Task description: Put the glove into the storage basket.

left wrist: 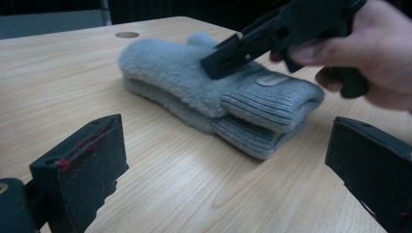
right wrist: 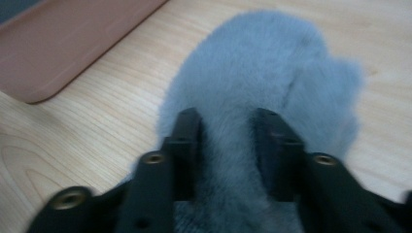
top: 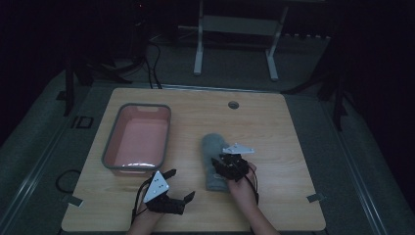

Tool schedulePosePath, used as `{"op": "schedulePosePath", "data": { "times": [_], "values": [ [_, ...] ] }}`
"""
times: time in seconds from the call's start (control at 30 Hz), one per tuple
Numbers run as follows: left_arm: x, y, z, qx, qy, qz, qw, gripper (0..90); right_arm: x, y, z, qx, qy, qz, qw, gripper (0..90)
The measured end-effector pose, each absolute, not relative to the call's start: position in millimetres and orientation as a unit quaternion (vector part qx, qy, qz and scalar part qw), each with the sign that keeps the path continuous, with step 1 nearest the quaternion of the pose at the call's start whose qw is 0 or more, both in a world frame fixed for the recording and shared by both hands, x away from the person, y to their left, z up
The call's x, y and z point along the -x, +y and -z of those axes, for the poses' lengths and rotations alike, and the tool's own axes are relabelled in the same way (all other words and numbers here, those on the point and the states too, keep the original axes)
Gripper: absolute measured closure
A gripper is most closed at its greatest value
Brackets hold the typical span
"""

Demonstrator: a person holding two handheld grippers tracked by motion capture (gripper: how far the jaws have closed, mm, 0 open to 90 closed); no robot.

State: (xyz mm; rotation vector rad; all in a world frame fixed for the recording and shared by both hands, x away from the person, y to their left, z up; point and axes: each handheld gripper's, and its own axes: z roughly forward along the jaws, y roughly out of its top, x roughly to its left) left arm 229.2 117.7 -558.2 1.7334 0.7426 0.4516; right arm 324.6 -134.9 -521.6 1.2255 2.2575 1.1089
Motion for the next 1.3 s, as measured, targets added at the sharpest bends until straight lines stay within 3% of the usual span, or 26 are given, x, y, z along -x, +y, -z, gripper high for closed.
{"op": "schedulePosePath", "data": {
  "times": [0.2,0.27,0.33,0.4,0.6,0.77,1.0,1.13,1.3],
  "values": [
    [-231.2,114.9,560.1,-0.752,0.321,-0.196,0.541,1.6,-325.6,-150.5,502.8,-0.395,0.79,-0.433,0.179,35.9],
    [-231.2,112.8,560.6,-0.756,0.32,-0.199,0.535,1.6,-327.9,-157.8,499.9,-0.389,0.795,-0.434,0.166,21.4],
    [-230.5,111.2,560.0,-0.756,0.317,-0.212,0.532,1.6,-330.9,-167.9,498.2,-0.384,0.792,-0.456,0.132,18.1],
    [-230.9,110.3,558.8,-0.754,0.321,-0.218,0.53,1.6,-331.1,-173.8,498.2,-0.372,0.796,-0.458,0.132,12.9],
    [-238.3,109.2,558.4,-0.753,0.347,-0.193,0.525,1.7,-330.1,-192.7,505.7,-0.333,0.816,-0.435,0.181,15.1],
    [-249.4,107.1,548.3,-0.749,0.369,-0.159,0.527,1.7,-332.8,-212.9,507.4,-0.363,0.825,-0.412,0.129,13.7],
    [-270.8,82.4,522.9,-0.781,0.368,-0.134,0.486,1.6,-332.2,-219.5,495.9,-0.364,0.827,-0.407,0.135,10.4],
    [-285.8,71.0,513.2,-0.787,0.38,-0.115,0.473,1.7,-337.4,-213.1,492.7,-0.366,0.827,-0.401,0.148,15.4],
    [-308.4,56.9,516.4,-0.8,0.399,-0.131,0.428,8.7,-345.3,-201.2,500.4,-0.36,0.832,-0.4,0.138,33.4]
  ]
}}
